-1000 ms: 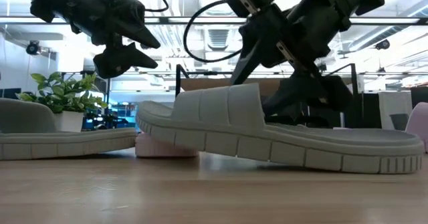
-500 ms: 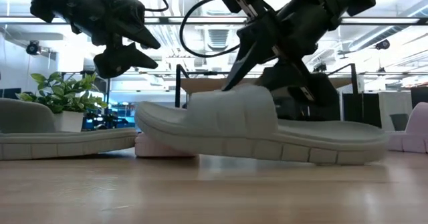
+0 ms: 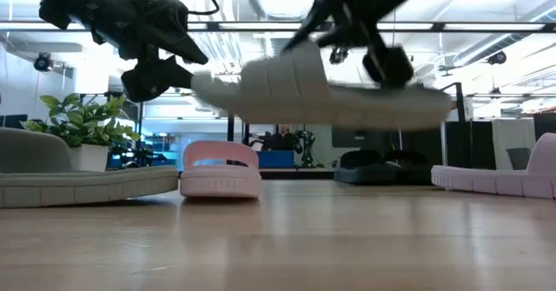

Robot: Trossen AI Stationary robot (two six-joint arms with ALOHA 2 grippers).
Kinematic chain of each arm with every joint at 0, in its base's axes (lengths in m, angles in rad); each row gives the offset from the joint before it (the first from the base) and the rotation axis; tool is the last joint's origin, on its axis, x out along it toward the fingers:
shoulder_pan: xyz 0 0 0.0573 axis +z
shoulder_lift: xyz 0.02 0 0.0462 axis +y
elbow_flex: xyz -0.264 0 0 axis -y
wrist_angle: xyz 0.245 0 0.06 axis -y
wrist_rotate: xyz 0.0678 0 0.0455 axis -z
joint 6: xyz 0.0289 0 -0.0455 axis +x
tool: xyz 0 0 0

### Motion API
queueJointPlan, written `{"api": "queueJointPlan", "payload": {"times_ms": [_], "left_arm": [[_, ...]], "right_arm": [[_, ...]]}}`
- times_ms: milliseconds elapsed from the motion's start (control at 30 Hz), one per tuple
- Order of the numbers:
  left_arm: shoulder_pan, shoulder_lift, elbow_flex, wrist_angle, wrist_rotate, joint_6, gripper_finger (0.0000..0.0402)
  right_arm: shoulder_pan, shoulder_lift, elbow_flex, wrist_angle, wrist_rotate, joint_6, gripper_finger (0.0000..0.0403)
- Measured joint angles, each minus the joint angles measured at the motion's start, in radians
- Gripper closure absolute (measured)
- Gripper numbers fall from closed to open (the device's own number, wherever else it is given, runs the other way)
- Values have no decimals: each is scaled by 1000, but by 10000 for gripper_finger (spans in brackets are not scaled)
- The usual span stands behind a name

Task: Pick and place slides into the shelf
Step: Put the bottom gray slipper on the shelf

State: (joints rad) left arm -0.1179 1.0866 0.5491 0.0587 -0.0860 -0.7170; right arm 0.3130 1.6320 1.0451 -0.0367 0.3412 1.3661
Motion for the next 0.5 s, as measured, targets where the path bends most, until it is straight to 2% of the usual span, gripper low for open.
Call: {"api": "queueJointPlan", "payload": {"times_ms": [200,367,500], "left_arm": [[0,0,0,0,0,0,228],[0,0,-7,1,0,0,228],[0,0,-17,1,0,0,228]], "right_arm": [[0,-141,-1,-204,246,154,389],[-9,-233,-2,-408,570,404,389],[-58,-279,-2,-432,753,505,390]]}}
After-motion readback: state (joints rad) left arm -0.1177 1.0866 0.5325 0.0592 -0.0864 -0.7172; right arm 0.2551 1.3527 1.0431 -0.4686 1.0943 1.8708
